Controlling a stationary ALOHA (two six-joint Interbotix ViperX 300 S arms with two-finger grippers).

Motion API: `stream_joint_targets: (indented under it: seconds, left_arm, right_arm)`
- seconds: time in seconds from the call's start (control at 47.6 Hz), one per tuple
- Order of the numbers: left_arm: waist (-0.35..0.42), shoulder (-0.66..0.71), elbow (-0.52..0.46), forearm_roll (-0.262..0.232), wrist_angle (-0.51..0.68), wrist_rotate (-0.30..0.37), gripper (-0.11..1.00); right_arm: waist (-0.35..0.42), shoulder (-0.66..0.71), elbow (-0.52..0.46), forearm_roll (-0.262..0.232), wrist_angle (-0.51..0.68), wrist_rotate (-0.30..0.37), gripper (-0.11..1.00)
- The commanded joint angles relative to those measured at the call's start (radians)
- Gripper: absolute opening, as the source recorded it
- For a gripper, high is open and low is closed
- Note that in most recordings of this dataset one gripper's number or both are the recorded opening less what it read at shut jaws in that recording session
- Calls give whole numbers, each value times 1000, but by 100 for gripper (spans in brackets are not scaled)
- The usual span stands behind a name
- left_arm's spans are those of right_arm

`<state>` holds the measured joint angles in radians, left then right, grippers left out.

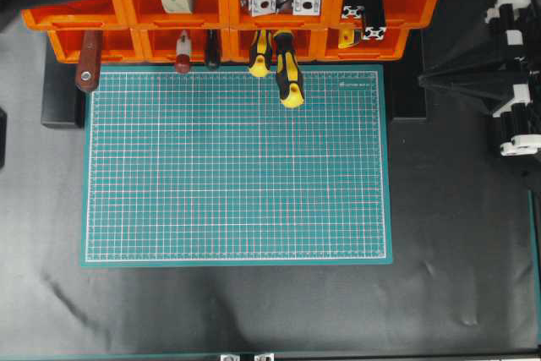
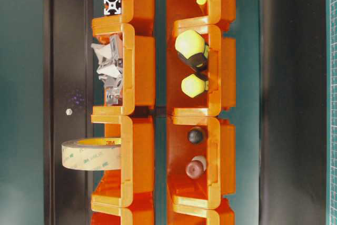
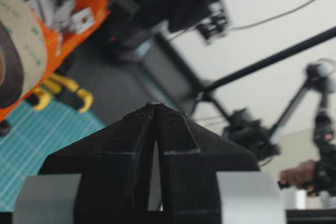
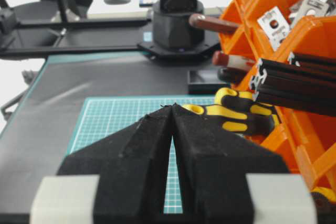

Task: Pick foam from container rack with left arm.
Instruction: 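Move the left gripper up toward the foam tape roll in the rack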

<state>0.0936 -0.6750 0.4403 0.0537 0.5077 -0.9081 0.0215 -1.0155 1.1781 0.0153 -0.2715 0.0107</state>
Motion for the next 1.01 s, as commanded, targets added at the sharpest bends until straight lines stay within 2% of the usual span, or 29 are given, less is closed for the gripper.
stream_joint_targets:
  seconds: [0.0, 0.042, 0.126, 0.252, 0.336, 0.378, 0.757, 0.988]
  left_arm:
    - [5, 12, -44, 3, 37, -3, 5]
    - [5, 12, -46, 3, 48, -8, 12]
    - [12, 12, -46, 3, 54, -35, 35]
    - [26, 15, -48, 2, 54, -120, 72]
    - [32, 17, -48, 2, 54, -155, 88]
    - [35, 17, -49, 2, 54, -158, 91]
    - [109, 104, -92, 2, 69, -229, 90]
    - [172, 186, -150, 2, 179, -230, 90]
  right_arm:
    - [6, 8, -32, 2, 0, 2, -1]
    - [8, 8, -32, 2, 0, 2, -1]
    - [11, 9, -32, 2, 0, 2, -1]
    - [18, 8, -32, 2, 0, 2, -1]
    - [20, 6, -34, 2, 0, 0, -1]
    - [20, 5, -32, 2, 0, 0, -1]
    - [43, -17, -43, 2, 3, 2, -1]
    - [46, -29, -49, 2, 5, 0, -1]
